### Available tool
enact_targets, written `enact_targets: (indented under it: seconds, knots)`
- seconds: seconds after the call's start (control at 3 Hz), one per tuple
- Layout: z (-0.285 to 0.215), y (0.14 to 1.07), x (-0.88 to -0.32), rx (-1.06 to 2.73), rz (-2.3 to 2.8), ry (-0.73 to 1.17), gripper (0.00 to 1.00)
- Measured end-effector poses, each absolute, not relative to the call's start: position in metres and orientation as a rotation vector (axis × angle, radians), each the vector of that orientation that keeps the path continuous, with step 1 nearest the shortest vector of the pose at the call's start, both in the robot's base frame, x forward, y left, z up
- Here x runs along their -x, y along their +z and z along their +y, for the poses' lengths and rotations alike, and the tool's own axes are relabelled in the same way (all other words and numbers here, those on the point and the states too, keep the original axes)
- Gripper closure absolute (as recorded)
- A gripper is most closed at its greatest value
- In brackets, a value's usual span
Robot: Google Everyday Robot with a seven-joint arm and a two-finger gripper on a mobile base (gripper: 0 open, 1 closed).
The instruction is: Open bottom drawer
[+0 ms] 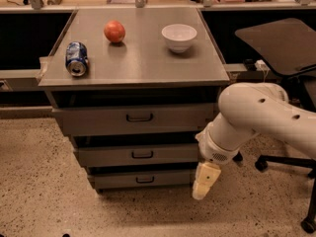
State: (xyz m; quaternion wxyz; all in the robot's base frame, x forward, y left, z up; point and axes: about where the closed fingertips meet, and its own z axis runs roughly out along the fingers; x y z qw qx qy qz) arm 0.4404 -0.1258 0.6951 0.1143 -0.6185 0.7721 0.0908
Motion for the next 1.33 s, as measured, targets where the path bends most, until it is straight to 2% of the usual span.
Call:
enact_targets:
  seconds: [0.33, 0.67, 1.0, 1.33]
  knots:
    - [-0.120, 0.702, -0.436, 1.842, 2.259, 0.185, 0.00]
    - [-0.116, 0.648, -0.465, 1.854, 2.272, 0.043, 0.00]
    - [-0.113, 0.555, -0.488, 1.845, 2.288, 0.011, 0.00]
    - [-0.113, 0.493, -0.524, 1.725, 2.294, 0.097, 0.00]
